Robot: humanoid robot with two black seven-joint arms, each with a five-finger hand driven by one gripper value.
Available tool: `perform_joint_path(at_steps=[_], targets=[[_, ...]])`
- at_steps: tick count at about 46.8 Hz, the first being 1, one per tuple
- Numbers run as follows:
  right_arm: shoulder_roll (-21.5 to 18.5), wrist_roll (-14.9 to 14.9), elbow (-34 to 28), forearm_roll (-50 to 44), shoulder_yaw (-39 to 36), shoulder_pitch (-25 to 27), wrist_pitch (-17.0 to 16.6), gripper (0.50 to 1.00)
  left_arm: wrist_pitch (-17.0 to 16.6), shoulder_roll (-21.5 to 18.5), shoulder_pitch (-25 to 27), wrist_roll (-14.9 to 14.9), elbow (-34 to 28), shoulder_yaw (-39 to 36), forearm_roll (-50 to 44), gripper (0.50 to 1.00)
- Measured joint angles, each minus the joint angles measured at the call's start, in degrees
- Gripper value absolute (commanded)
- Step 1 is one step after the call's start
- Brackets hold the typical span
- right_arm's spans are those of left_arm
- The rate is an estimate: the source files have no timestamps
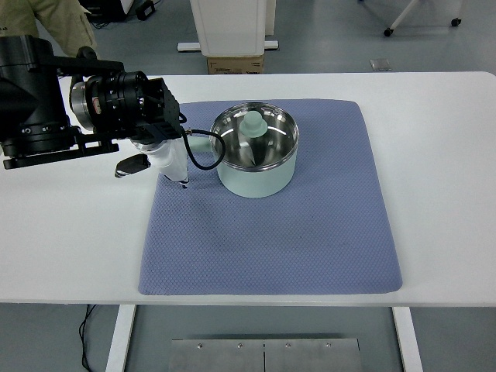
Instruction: Rotate green pot handle
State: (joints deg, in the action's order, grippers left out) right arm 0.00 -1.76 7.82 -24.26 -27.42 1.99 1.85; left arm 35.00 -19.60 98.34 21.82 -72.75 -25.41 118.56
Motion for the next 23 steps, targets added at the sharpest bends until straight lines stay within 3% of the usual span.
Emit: perform_joint_path(at_steps=[13, 23], targets=[[0.00, 0.00, 0.02, 0.00, 0.00, 0.00, 0.00, 1.000, 0.00, 0.00, 0.01, 0.55, -0.64, 0.12, -0.75, 1.000], [0.00, 0.00, 0.01, 0.00, 0.00, -0.04, 0.00, 1.000, 0.00, 0.01, 0.81, 0.86, -4.70, 0.37, -4.67, 1.000]])
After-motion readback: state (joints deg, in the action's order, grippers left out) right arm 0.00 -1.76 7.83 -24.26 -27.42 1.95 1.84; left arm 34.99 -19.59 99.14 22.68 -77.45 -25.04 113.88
